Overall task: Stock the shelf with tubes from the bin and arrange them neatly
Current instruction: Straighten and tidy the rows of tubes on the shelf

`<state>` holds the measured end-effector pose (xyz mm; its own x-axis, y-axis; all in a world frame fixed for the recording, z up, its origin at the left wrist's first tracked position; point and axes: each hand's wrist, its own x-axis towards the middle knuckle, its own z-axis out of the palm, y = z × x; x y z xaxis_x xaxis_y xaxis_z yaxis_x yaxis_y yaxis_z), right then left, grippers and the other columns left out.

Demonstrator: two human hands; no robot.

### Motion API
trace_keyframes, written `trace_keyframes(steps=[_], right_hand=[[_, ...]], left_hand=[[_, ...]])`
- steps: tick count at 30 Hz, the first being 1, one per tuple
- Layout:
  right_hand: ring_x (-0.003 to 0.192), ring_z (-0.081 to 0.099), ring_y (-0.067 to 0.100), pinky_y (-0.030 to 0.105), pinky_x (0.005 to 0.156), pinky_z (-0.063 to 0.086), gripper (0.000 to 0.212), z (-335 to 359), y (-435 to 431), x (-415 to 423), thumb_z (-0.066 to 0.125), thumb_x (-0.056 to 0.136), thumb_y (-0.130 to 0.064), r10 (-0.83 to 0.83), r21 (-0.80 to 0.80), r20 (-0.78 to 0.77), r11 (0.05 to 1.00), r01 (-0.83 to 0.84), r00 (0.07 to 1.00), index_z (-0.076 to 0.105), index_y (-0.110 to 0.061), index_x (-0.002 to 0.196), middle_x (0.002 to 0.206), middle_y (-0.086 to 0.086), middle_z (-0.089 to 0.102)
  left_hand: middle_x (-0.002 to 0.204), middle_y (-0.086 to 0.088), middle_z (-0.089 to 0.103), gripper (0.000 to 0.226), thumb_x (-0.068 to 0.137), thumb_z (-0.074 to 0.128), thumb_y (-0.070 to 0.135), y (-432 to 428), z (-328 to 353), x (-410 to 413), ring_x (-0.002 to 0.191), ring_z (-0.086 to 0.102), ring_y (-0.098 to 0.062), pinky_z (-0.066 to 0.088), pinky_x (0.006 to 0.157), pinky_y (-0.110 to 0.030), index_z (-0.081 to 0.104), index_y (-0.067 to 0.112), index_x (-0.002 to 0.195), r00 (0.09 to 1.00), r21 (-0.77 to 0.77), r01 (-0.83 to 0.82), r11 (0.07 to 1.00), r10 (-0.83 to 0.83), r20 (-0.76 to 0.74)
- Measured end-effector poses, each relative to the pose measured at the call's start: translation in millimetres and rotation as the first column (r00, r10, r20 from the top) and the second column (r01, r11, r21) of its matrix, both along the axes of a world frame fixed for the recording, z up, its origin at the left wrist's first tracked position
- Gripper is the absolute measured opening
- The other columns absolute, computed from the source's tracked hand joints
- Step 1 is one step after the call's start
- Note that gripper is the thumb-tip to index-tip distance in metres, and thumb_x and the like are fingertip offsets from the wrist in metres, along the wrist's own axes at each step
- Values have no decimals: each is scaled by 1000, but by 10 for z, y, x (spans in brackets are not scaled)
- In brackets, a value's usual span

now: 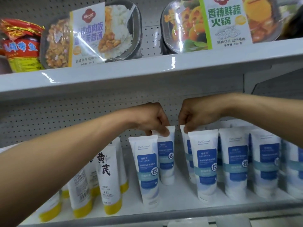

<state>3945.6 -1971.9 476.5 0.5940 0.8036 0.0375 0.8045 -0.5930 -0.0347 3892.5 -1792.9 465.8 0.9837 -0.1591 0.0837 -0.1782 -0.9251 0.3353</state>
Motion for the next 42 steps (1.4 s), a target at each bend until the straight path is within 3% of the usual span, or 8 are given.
trace_keyframes(steps=[3, 7, 22, 28, 32, 35, 38, 42], right_hand=[[86, 68, 15, 40, 87, 56, 10, -4, -13, -6, 67, 88, -26, 22, 20, -12, 1000, -22, 1000, 74, -19, 91, 88, -3, 74], [85, 68, 9, 35, 88, 56, 10, -4, -25, -3, 66, 89, -27, 34, 27, -39, 999, -33, 999, 74, -21, 92, 87, -8, 74], [84, 69, 13, 34, 85, 56, 10, -23, -35, 15, 66, 89, -23, 64, 39, -47, 997, -63, 997, 74, -17, 90, 86, -3, 75], [86, 67, 10, 33, 88, 56, 14, -13, -28, 7, 65, 89, -29, 36, 27, -27, 999, -36, 999, 73, -19, 96, 89, -7, 73], [96, 63, 3, 24, 89, 51, 25, 40, -143, -25, 63, 90, -34, 57, 242, 88, 967, -77, 995, 67, -26, 113, 104, -15, 68], [89, 65, -3, 16, 79, 50, 19, 59, -304, -155, 64, 88, -36, 164, 358, 92, 915, -186, 982, 70, -30, 105, 94, -20, 70], [89, 64, -6, 19, 81, 52, 25, 33, -460, -322, 65, 83, -46, 190, 224, -52, 959, -174, 980, 68, -37, 106, 96, -24, 70], [86, 67, -3, 24, 80, 57, 28, -74, -498, -424, 69, 82, -45, 101, 45, -69, 994, -98, 992, 66, -37, 108, 96, -22, 71]], left_hand=[[85, 4, 75, 5, 85, 73, 18, -24, -11, 15, 82, 72, -15, 61, 71, -30, 74, 17, 90, 1000, -6, 11, 1000, -11, 1], [82, 6, 73, 4, 85, 72, 18, -67, -17, 50, 80, 71, -12, 59, 67, -25, 73, 20, 89, 1000, -21, 10, 1000, -10, -8], [85, 3, 75, 5, 86, 72, 19, -79, -51, 43, 78, 70, -11, 59, 69, -27, 74, 21, 90, 1000, -28, 0, 1000, 0, 15], [91, 4, 74, 10, 87, 70, 23, -103, -25, -24, 89, 71, -17, 60, 77, -32, 72, 21, 96, 999, 14, -29, 999, 29, 20], [106, 13, 70, 28, 87, 63, 46, -88, 77, -244, 97, 65, -4, 53, 93, -31, 68, 32, 111, 961, 98, -65, 993, 36, 274], [104, 21, 68, 38, 81, 57, 60, -85, 110, -589, 95, 62, 6, 50, 92, -24, 67, 36, 108, 959, 85, -49, 995, 23, 284], [99, 23, 67, 43, 74, 61, 61, -48, 77, -881, 92, 61, 9, 49, 84, -15, 64, 38, 109, 986, 164, -95, 982, 69, 155], [92, 22, 70, 25, 78, 75, 41, -12, -87, -916, 82, 64, 6, 53, 77, -19, 69, 34, 101, 988, 216, -139, 967, 121, 94]])
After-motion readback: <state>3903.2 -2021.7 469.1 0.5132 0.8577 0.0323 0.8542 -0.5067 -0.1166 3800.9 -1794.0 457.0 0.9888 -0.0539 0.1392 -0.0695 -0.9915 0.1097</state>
